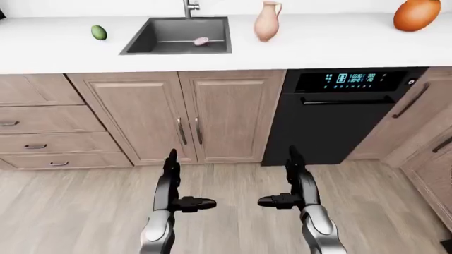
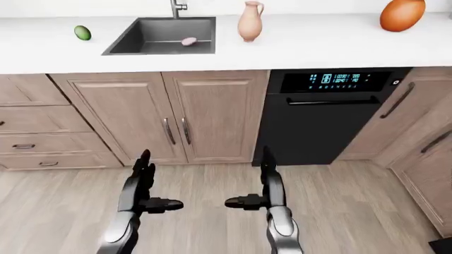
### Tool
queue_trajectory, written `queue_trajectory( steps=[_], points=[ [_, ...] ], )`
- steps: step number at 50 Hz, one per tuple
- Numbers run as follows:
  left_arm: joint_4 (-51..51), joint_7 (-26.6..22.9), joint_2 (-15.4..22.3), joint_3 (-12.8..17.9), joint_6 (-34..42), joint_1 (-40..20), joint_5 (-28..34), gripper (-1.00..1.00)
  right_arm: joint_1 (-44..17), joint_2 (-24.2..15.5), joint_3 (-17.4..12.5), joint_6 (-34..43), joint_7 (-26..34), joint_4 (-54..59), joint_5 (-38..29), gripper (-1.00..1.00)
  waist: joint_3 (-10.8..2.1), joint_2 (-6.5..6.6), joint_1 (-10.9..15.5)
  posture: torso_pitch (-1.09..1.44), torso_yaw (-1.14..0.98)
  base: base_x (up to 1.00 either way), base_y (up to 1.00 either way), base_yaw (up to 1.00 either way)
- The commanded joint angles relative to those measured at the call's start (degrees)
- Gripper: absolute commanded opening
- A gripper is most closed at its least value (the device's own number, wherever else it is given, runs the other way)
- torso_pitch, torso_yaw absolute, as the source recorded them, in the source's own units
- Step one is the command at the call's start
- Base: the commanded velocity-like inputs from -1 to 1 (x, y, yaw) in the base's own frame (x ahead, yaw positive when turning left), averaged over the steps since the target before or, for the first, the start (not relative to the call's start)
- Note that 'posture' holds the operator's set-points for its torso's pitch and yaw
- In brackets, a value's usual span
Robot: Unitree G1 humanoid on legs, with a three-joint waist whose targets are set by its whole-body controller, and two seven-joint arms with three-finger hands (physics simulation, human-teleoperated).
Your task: Turn the sink spout to the right.
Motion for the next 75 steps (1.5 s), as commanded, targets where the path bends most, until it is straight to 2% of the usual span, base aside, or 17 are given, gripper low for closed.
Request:
queue_trajectory(
  steps=[1, 3, 5, 7, 18, 19, 22, 25, 28, 33, 36, 37, 54, 58, 59, 68, 75],
  points=[
    [-6.89, 0.05, 0.46, 0.03, -3.82, -0.54, 0.55, 1.0, 0.17, -0.09, 0.09, -2.12, -0.48, -7.88, -0.23, 1.0, -0.05, -0.45, -0.12, 0.0, 0.0, 0.0, 0.0, 0.0],
    [-8.48, 0.84, 0.17, 0.25, -4.45, 0.18, 1.01, 1.0, 0.89, 0.04, 0.35, -1.56, -0.77, -9.78, -0.79, 1.0, -3.57, -0.09, 0.42, 0.0, 0.0, 0.0, 0.0, 0.0],
    [-9.19, 0.9, 0.16, 0.44, -4.09, 0.37, 0.95, 1.0, 0.9, 0.12, 0.77, -1.67, -1.21, -9.64, -1.89, 1.0, -1.01, -0.51, 0.35, 0.0, 0.0, 0.0, 0.0, 0.0],
    [-8.83, 1.04, 0.25, 0.7, -4.35, 0.13, 1.02, 1.0, 0.83, 0.15, 0.92, -1.77, -1.23, -9.33, -2.28, 1.0, -3.91, -0.44, 0.37, 0.0, 0.0, 0.0, 0.0, 0.0],
    [-10.26, 1.1, 0.33, 0.99, -3.75, 0.46, 1.16, 1.0, 1.47, 0.19, 1.6, -0.83, -0.92, -10.78, -3.96, 1.0, -4.69, -0.15, 0.44, 0.0, 0.0, 0.0, 0.0, 0.0],
    [-10.48, 0.95, 0.42, 1.1, -3.48, 0.45, 1.05, 1.0, 1.55, 0.24, 1.64, -0.92, -0.95, -10.92, -4.01, 1.0, -5.72, 0.16, 0.39, 0.0, 0.0, 0.0, 0.06, 0.0],
    [-10.78, 0.84, 0.46, 1.29, -3.29, 0.44, 0.96, 1.0, 1.53, 0.28, 1.79, -0.96, -1.03, -10.8, -4.37, 1.0, -4.48, 0.2, 0.2, 0.0, 0.0, 0.0, 0.23, 0.0],
    [-10.7, 0.82, 0.47, 1.34, -3.31, 0.36, 1.01, 1.0, 1.72, 0.27, 1.87, -0.98, -0.98, -10.87, -4.54, 1.0, -3.73, -3.43, -0.26, 0.0, 0.0, 0.0, 0.87, 0.0],
    [-10.65, 0.82, 0.51, 1.44, -3.27, 0.28, 1.03, 1.0, 1.73, 0.24, 1.84, -0.86, -0.9, -10.9, -4.62, 1.0, -3.34, -3.54, -0.5, 0.0, 0.0, 0.0, 1.0, 0.0],
    [-11.15, 0.53, 0.48, 1.36, -3.02, 0.56, 1.11, 1.0, 2.36, 0.3, 1.66, -1.02, -0.6, -11.96, -4.1, 1.0, -2.19, -1.73, -0.82, 0.0, 0.0, 0.0, 0.88, 0.0],
    [-11.18, 0.46, 0.46, 1.21, -3.08, 0.68, 1.32, 1.0, 2.34, 0.35, 1.73, -1.14, -0.5, -12.1, -3.99, 1.0, -3.12, 8.5, -0.17, 0.0, 0.0, 0.0, 0.13, 0.0],
    [-11.38, 0.45, 0.43, 1.19, -3.04, 0.75, 1.34, 1.0, 2.36, 0.33, 1.71, -1.06, -0.35, -12.27, -3.82, 1.0, -2.12, 5.87, 0.09, 0.0, 0.0, 0.0, 0.0, 0.0],
    [-10.58, 0.49, 0.31, 1.49, -2.8, 0.18, 1.02, 1.0, 2.62, 0.19, 1.67, -0.08, -0.42, -13.02, -4.03, 1.0, -3.13, 0.17, 1.66, 0.0, 0.0, 0.0, 0.0, 0.0],
    [-7.19, 1.49, 0.88, 1.6, -1.53, -3.61, 1.57, 1.0, 1.35, -0.58, -0.14, 4.76, -0.15, -16.81, -3.79, 1.0, -3.4, -4.45, 2.38, 0.0, 0.0, 0.0, 0.0, 0.0],
    [-9.33, 1.61, 1.24, 1.84, 1.61, -5.02, 1.38, 1.0, -0.13, -0.93, -0.63, 7.95, 0.07, -19.05, -3.77, 1.0, -2.81, -1.64, 1.92, 0.0, 0.0, 0.0, 0.0, 0.0],
    [-14.54, 4.76, 6.17, 5.77, 22.79, -24.48, -2.51, 1.0, -21.94, -8.18, -5.04, 38.29, 6.53, -29.48, -3.46, 1.0, -4.99, -0.22, 0.49, 0.0, 0.0, 0.0, 0.0, 0.0],
    [-10.61, 7.32, 11.46, 7.77, 30.29, -37.21, -3.99, 1.0, -36.7, -13.54, -7.75, 50.36, 8.82, -27.43, -0.81, 1.0, -5.3, -0.26, 0.28, 0.0, 0.0, 0.0, 0.0, 0.0]
  ],
)
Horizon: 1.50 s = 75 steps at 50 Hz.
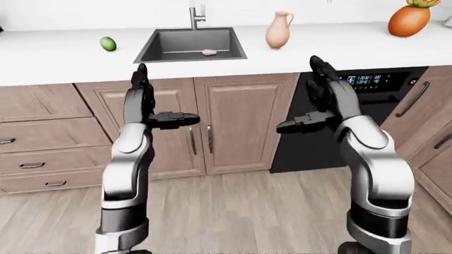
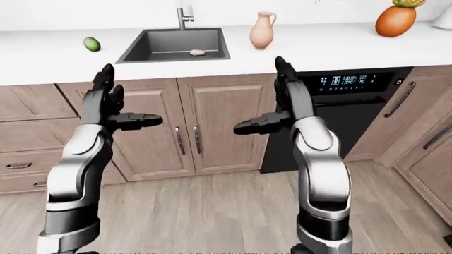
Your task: Turn the sink spout to the right.
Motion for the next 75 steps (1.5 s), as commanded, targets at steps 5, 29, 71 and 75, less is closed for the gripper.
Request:
queue_trajectory(
  steps=[5, 29, 71, 75],
  points=[
    [4.87, 1.25, 4.09, 0.78, 1.51, -9.61, -0.31, 1.0, -10.72, -3.49, -0.76, 6.0, 1.06, 5.54, 3.38, 1.0, -0.61, 0.04, -0.03, 0.0, 0.0, 0.0, 0.0, 0.0],
    [2.23, 1.07, 8.63, 1.73, 10.3, -16.87, -1.41, 1.0, -22.26, -4.95, 1.67, 12.72, 2.4, 10.51, 1.64, 1.0, 1.11, -1.36, 0.48, 0.0, 0.0, 0.18, 0.0, 0.0],
    [0.38, 0.57, 9.46, 2.4, 12.82, -17.99, -1.03, 1.0, -23.41, -4.74, 1.89, 13.8, 2.1, 9.91, 2.15, 1.0, 0.85, 3.9, -0.1, 0.0, 0.0, 0.33, 0.0, 0.0],
    [0.21, 0.72, 9.82, 2.53, 13.32, -18.43, -1.41, 1.0, -24.33, -4.86, 2.15, 14.41, 2.22, 10.02, 1.98, 1.0, 1.06, 1.5, 0.6, 0.0, 0.0, 0.33, 0.0, 0.0]
  ],
)
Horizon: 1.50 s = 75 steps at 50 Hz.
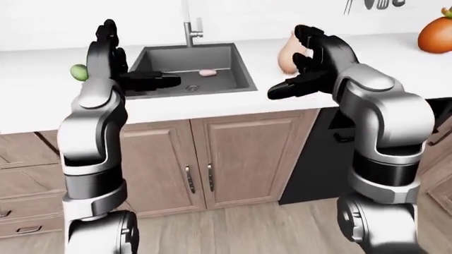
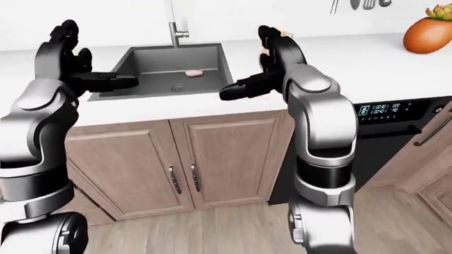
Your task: Turn the sink spout to the right.
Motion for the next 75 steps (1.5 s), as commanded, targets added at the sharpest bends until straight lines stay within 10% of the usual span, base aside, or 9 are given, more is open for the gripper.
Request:
queue_trajectory(
  steps=[1, 4, 14, 18, 20, 32, 44, 60, 75],
  points=[
    [-1.6, 0.01, 0.41, -0.15, -1.46, -2.05, -0.25, 1.0, -1.91, -0.68, -0.64, -1.31, -0.22, -1.07, -0.48, 1.0, -1.15, 0.09, -0.19, 0.0, 0.0, 0.34, 0.0, 0.0],
    [-1.44, 0.11, 0.52, -0.11, -1.36, -2.23, -0.4, 1.0, -2.27, -0.7, -0.53, -1.46, -0.09, -0.64, -0.64, 1.0, -2.35, -4.64, 0.07, 0.0, 0.0, 0.33, 0.0, 0.0],
    [-1.44, 0.29, 0.98, 0.09, -1.05, -2.49, -0.86, 1.0, -2.96, -0.53, 0.05, -0.77, 0.86, -0.69, -1.61, 1.0, -0.51, 0.2, -1.48, 0.0, 0.0, 0.33, 0.0, 0.0],
    [-1.4, 0.39, 1.15, 0.21, -0.91, -2.63, -1.05, 1.0, -2.91, -0.49, 0.02, -0.66, 1.07, -0.87, -1.88, 1.0, -3.58, 5.51, -2.1, 0.0, 0.0, 0.33, 0.0, 0.0],
    [-1.42, 0.43, 1.21, 0.2, -0.91, -2.55, -1.11, 1.0, -2.92, -0.49, -0.1, -0.53, 1.15, -1.02, -1.96, 1.0, -0.47, 5.02, -2.01, 0.0, 0.0, 0.34, 0.0, 0.0],
    [-1.7, 0.59, 1.64, 0.35, -0.23, -2.77, -1.51, 1.0, -3.13, -0.26, 0.34, 0.28, 1.64, -2.31, -2.56, 1.0, -1.52, -3.63, -0.43, 0.0, 0.0, 0.25, 0.0, 0.0],
    [-1.12, 0.52, 2.26, 0.48, -0.21, -3.43, -1.51, 1.0, -5.66, 1.3, 2.79, 3.95, 3.15, -4.9, -5.08, 1.0, -0.11, 2.62, -0.91, 0.0, 0.0, 0.0, 0.0, 0.0],
    [-1.31, 0.93, 3.06, 0.84, 0.95, -4.72, -2.29, 1.0, -7.75, 1.89, 2.8, 3.68, 4.72, -2.62, -7.09, 1.0, -0.92, 0.17, -0.87, 0.0, 0.0, 0.01, 0.0, 0.0],
    [0.08, 1.54, 4.28, 1.32, -0.35, -4.62, -2.82, 1.0, -8.01, 2.46, 3.05, 3.58, 5.61, -3.03, -8.02, 1.0, -0.55, 4.11, -2.24, 0.0, 0.0, 0.22, 0.0, 0.0]
  ],
)
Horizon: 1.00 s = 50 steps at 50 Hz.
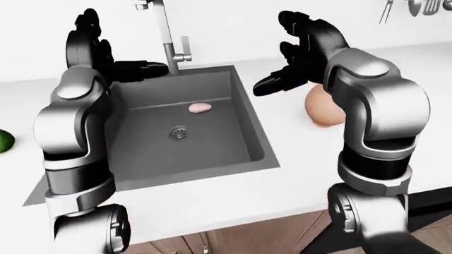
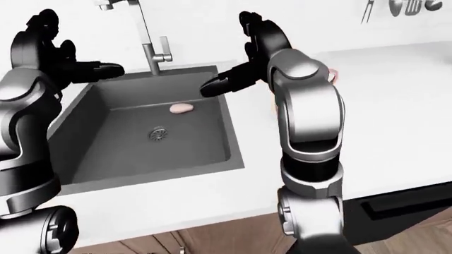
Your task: Turn the sink spout to the right.
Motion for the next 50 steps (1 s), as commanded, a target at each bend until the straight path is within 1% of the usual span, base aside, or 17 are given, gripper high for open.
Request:
queue_trajectory(
  steps=[1, 2, 4, 6, 8, 9, 11, 12, 13, 14, 15, 17, 18, 26, 37, 42, 50],
  points=[
    [-1.58, -0.13, 0.44, -0.21, -1.79, -1.94, -0.21, 1.0, -1.85, -0.67, -0.93, -1.39, -0.05, -1.2, -0.5, 1.0, -1.54, 1.35, -0.69, 0.0, 0.0, 0.0, 0.0, 0.0],
    [-1.99, -0.16, 0.52, -0.03, -1.35, -1.93, -0.48, 1.0, -1.82, -0.63, -0.95, -1.47, 0.01, -1.13, -0.53, 1.0, -0.96, 1.4, -0.81, 0.0, 0.0, 0.0, 0.0, 0.0],
    [-2.15, -0.05, 0.55, 0.36, -1.3, -1.93, -1.13, 1.0, -1.85, -0.56, -0.98, -1.42, 0.06, -1.36, -0.62, 1.0, -0.16, 0.37, -1.04, 0.0, 0.0, 0.0, 0.0, 0.0],
    [-2.0, 0.08, 0.57, 0.41, -1.46, -1.88, -1.57, 1.0, -1.99, -0.61, -0.92, -1.3, 0.25, -1.44, -0.69, 1.0, 0.62, -1.39, -0.73, 0.0, 0.0, 0.0, 0.0, 0.0],
    [-2.05, 0.32, 0.65, 0.37, -1.28, -2.0, -1.89, 1.0, -2.17, -0.63, -0.94, -1.07, 0.17, -0.98, -0.89, 1.0, 0.03, -4.25, -0.07, 0.0, 0.0, 0.0, 0.0, 0.0],
    [-2.25, 0.39, 0.71, 0.32, -1.11, -1.98, -2.05, 1.0, -2.07, -0.6, -0.94, -1.02, 0.13, -1.0, -0.97, 1.0, -1.57, -3.09, 0.14, 0.0, 0.0, 0.18, 0.0, 0.0],
    [-2.67, 0.58, 0.7, 0.34, -0.86, -1.83, -2.29, 1.0, -2.08, -0.62, -0.96, -0.7, 0.17, -1.34, -1.05, 1.0, -0.74, -2.62, 0.0, 0.0, 0.0, 0.27, 0.0, 0.0],
    [-2.68, 0.7, 0.75, 0.27, -0.96, -1.77, -2.28, 1.0, -2.1, -0.66, -0.96, -0.66, 0.21, -1.37, -1.09, 1.0, -0.76, -2.83, 0.15, 0.0, 0.0, 0.27, 0.0, 0.0],
    [-2.76, 0.71, 0.79, 0.29, -0.96, -1.72, -2.42, 1.0, -1.98, -0.53, -1.26, -0.87, 0.4, -1.79, -0.84, 1.0, -1.0, -2.46, 0.12, 0.0, 0.0, 0.28, 0.0, 0.0],
    [-2.85, 0.74, 0.86, 0.38, -0.87, -1.73, -2.6, 1.0, -2.06, -0.69, -0.99, -0.74, 0.49, -1.98, -0.9, 1.0, 0.96, -1.86, 0.08, 0.0, 0.0, 0.0, 0.0, 0.0],
    [-2.67, 0.82, 0.96, 0.47, -0.88, -1.86, -2.71, 1.0, -2.06, -0.66, -0.86, -0.72, 0.54, -2.05, -0.94, 1.0, -0.38, -1.35, -0.07, 0.0, 0.0, 0.0, 0.0, 0.0],
    [-2.72, 0.85, 1.09, 0.52, -0.9, -1.9, -2.91, 1.0, -2.14, -0.63, -0.81, -0.81, 0.6, -1.87, -1.01, 1.0, -1.57, 0.9, -0.67, 0.0, 0.0, 0.0, 0.0, 0.0],
    [-2.71, 0.84, 1.2, 0.55, -0.93, -1.95, -3.03, 1.0, -2.19, -0.59, -0.82, -0.92, 0.64, -1.75, -1.01, 1.0, -1.01, -0.27, -0.5, 0.0, 0.0, 0.0, 0.0, 0.0],
    [-3.53, 0.7, 1.88, 0.36, -0.75, -1.65, -3.43, 1.0, -2.77, -0.52, -0.58, -1.08, 1.0, -1.14, -1.51, 1.0, -2.22, -1.51, 0.18, 0.0, 0.0, 0.0, 0.0, 0.0],
    [-3.93, 0.46, 1.86, 0.41, 0.41, -1.98, -3.26, 1.0, -2.66, -0.51, -0.74, -0.63, 1.44, -1.98, -1.89, 1.0, -2.31, -1.95, 0.04, 0.0, 0.0, 0.0, 0.0, 0.0],
    [-3.82, 0.46, 1.96, 0.44, 0.46, -2.1, -3.37, 1.0, -2.58, -0.39, -0.7, -0.85, 1.39, -1.87, -1.99, 1.0, -2.09, -1.66, 0.16, -0.01, 0.0, 0.0, 0.0, 0.0],
    [-4.12, 0.54, 1.9, 0.5, 0.8, -2.2, -3.48, 1.0, -2.46, -0.41, -0.8, -0.79, 1.45, -2.08, -2.01, 1.0, -2.7, -1.61, 0.29, -0.04, 0.0, 0.0, 0.0, 0.0]
  ],
)
